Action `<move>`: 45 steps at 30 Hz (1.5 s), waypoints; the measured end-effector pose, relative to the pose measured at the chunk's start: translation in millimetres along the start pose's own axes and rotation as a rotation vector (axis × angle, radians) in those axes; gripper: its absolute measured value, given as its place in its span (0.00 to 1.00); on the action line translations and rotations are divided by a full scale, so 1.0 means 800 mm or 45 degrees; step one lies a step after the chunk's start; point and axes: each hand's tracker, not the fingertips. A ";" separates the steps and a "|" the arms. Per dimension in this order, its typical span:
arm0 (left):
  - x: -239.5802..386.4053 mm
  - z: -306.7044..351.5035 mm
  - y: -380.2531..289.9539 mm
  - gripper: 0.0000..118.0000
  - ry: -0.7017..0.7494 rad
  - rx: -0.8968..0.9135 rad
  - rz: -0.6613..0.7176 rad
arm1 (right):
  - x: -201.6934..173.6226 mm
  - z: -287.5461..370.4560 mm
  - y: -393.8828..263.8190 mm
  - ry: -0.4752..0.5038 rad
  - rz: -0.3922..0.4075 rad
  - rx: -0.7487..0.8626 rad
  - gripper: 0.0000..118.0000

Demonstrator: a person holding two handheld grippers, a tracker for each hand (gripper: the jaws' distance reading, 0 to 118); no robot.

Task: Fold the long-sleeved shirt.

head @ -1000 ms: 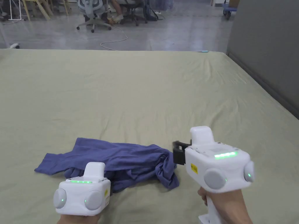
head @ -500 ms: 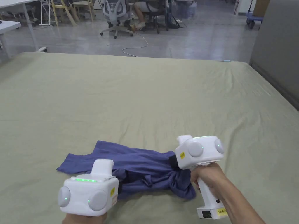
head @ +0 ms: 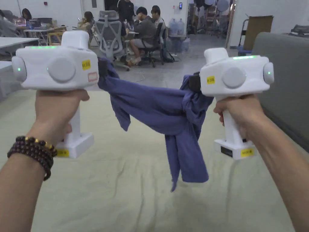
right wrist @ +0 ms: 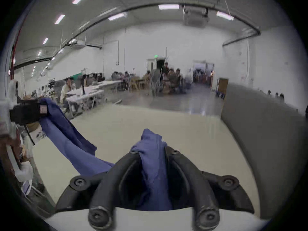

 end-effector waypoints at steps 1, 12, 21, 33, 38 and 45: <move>0.006 -0.004 0.021 0.01 0.044 0.024 -0.017 | 0.003 0.003 0.024 -0.037 0.015 0.025 0.16; 0.035 -0.035 0.029 0.01 0.014 -0.031 -0.072 | 0.057 -0.005 0.055 -0.155 -0.107 -0.027 0.16; 0.023 -0.106 -0.227 0.01 0.045 -0.527 0.006 | 0.049 -0.110 -0.201 -0.092 -0.321 -0.437 0.16; 0.005 0.003 -0.390 0.01 0.026 -0.680 0.049 | -0.009 0.001 -0.370 -0.030 -0.349 -0.488 0.16; 0.004 0.043 -0.496 0.01 -0.047 -0.868 0.218 | -0.035 0.016 -0.474 -0.092 -0.278 -0.748 0.16; 0.000 0.067 -0.478 0.98 0.024 -0.752 0.241 | -0.018 0.067 -0.434 -0.095 -0.330 -0.484 0.97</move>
